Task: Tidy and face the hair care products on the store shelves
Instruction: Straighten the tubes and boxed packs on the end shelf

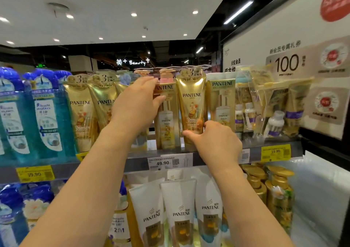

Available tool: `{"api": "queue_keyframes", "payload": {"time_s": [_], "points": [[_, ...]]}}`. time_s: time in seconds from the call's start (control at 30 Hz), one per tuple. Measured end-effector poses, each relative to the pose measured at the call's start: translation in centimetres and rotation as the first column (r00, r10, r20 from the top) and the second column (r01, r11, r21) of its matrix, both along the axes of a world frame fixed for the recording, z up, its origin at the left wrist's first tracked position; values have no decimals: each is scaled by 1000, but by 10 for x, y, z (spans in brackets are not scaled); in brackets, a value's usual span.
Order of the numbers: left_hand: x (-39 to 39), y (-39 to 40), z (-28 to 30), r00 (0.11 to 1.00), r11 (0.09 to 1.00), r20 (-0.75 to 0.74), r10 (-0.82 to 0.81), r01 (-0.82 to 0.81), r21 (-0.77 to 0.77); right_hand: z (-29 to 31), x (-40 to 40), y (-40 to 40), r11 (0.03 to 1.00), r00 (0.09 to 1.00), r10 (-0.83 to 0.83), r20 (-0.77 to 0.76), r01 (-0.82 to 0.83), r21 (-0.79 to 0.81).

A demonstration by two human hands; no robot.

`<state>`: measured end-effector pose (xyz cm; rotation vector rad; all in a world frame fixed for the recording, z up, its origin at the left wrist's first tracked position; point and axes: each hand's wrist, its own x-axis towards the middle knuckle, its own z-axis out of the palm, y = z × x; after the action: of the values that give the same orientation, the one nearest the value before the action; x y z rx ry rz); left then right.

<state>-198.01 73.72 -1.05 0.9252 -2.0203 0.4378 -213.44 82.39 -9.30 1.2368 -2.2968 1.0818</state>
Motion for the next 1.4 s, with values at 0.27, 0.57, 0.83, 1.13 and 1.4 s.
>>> {"api": "queue_keyframes", "payload": {"time_s": [0.27,0.57,0.83,1.13,1.4], "points": [[5,-11,3,997,997,-36,-75,74,-33,-5,-3,5,977,982,112,155,-80,-198],[6,-17,11,993,994,56,-104,105,-8,6,1,31,780,885,360,296,-112,-615],[7,-16,12,996,997,61,-71,74,-35,-2,3,45,777,882,369,293,-120,-618],[-10,1,-4,993,999,-117,-16,20,30,-13,0,52,809,880,347,325,-106,-578],[-22,16,-13,949,998,-315,-6,25,55,-15,3,51,846,881,351,316,-154,-511]]}}
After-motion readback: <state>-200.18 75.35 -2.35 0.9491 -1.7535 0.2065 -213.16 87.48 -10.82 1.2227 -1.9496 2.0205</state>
